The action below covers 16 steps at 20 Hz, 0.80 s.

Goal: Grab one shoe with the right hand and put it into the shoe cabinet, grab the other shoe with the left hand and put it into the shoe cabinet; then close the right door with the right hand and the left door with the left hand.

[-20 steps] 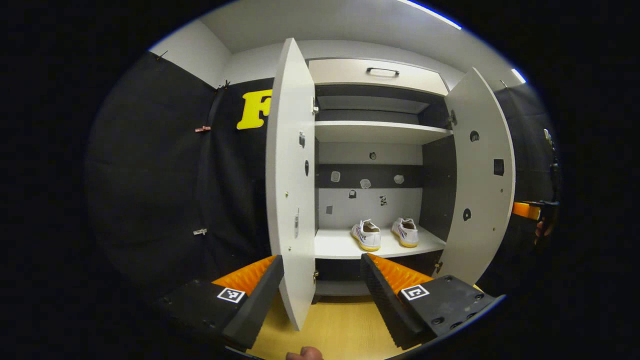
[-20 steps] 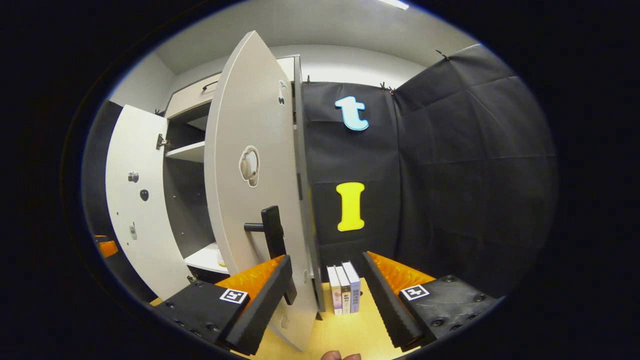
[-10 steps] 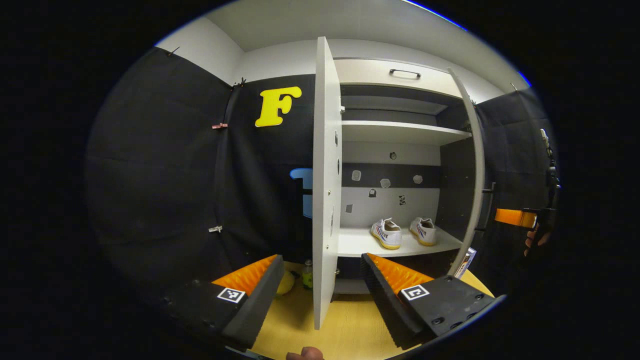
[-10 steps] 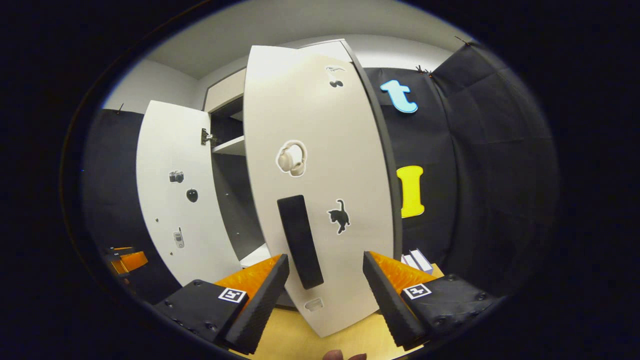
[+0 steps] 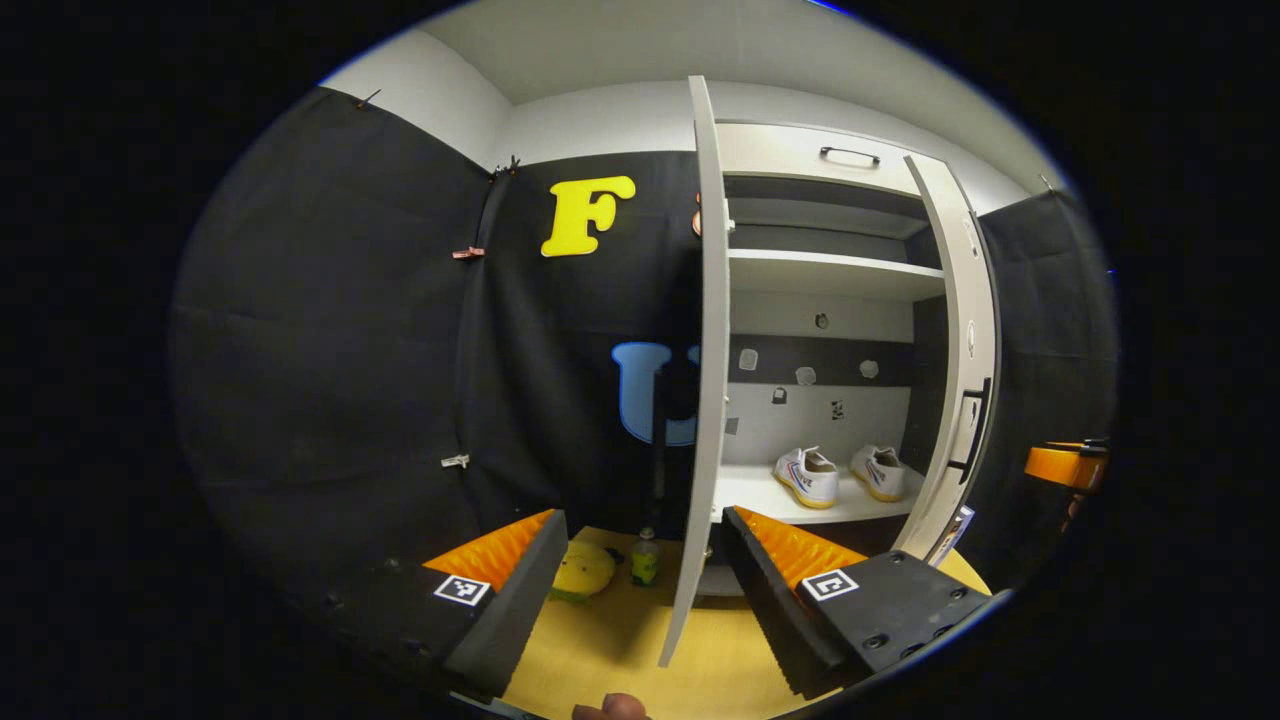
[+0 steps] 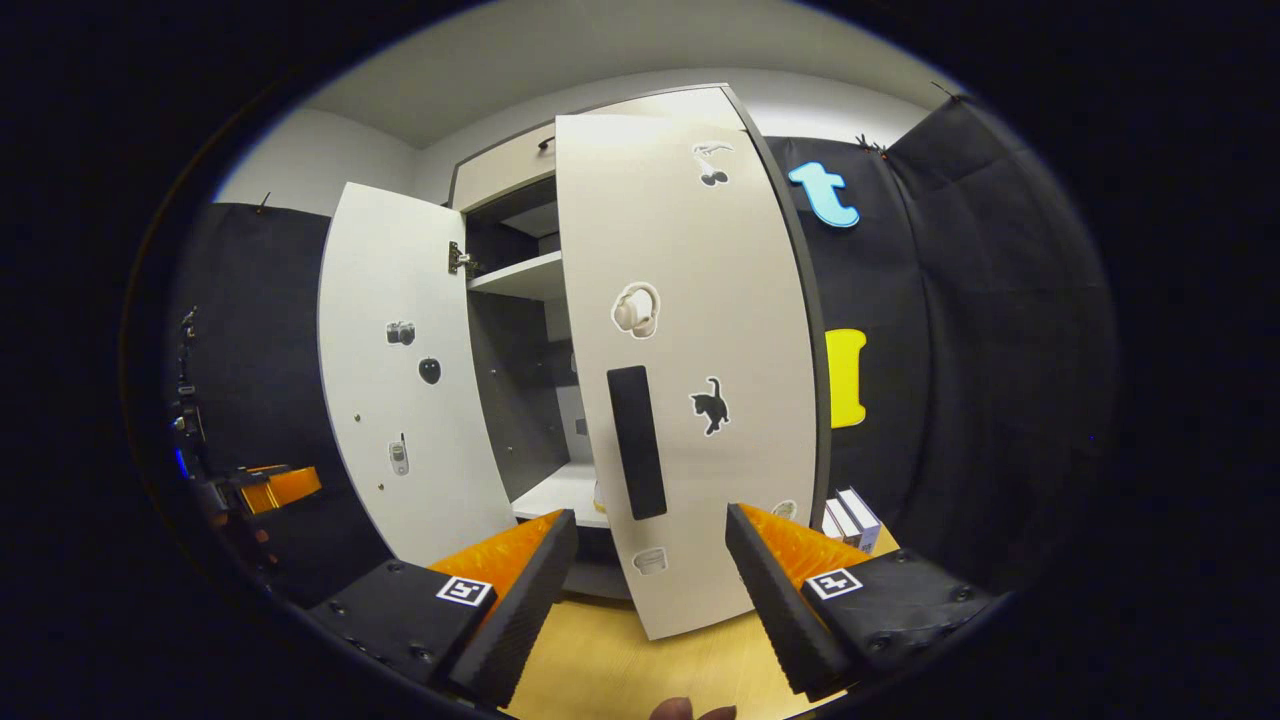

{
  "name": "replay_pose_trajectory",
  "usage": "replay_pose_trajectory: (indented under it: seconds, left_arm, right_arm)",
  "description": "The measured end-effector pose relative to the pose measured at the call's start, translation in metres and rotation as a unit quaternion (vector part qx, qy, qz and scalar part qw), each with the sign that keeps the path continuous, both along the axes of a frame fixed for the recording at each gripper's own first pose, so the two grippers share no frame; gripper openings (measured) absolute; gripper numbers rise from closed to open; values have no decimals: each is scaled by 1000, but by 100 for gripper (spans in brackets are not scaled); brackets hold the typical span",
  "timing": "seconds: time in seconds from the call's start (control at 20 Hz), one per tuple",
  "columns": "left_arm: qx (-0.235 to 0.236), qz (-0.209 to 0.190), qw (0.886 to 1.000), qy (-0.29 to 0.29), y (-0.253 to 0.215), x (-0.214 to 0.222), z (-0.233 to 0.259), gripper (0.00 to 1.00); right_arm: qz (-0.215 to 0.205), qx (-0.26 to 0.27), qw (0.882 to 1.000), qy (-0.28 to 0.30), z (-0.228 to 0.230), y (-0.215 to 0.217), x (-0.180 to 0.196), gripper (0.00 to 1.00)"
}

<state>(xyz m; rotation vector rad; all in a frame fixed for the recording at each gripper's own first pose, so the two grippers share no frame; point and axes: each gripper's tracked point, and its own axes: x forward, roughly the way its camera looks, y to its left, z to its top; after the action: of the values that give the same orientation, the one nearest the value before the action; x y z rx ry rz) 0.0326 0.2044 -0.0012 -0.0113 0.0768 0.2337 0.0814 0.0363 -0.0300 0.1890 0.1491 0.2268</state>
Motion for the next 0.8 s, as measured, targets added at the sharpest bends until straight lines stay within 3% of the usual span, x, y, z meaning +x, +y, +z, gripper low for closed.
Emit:
replay_pose_trajectory:
  seconds: [0.35,0.8]
  left_arm:
    - [17,28,999,0,50,36,0,97]
    - [7,8,1000,7,63,83,-22,97]
  right_arm:
    - [-24,2,1000,5,-2,-22,-10,98]
    - [-56,-5,998,1,4,-54,-15,98]
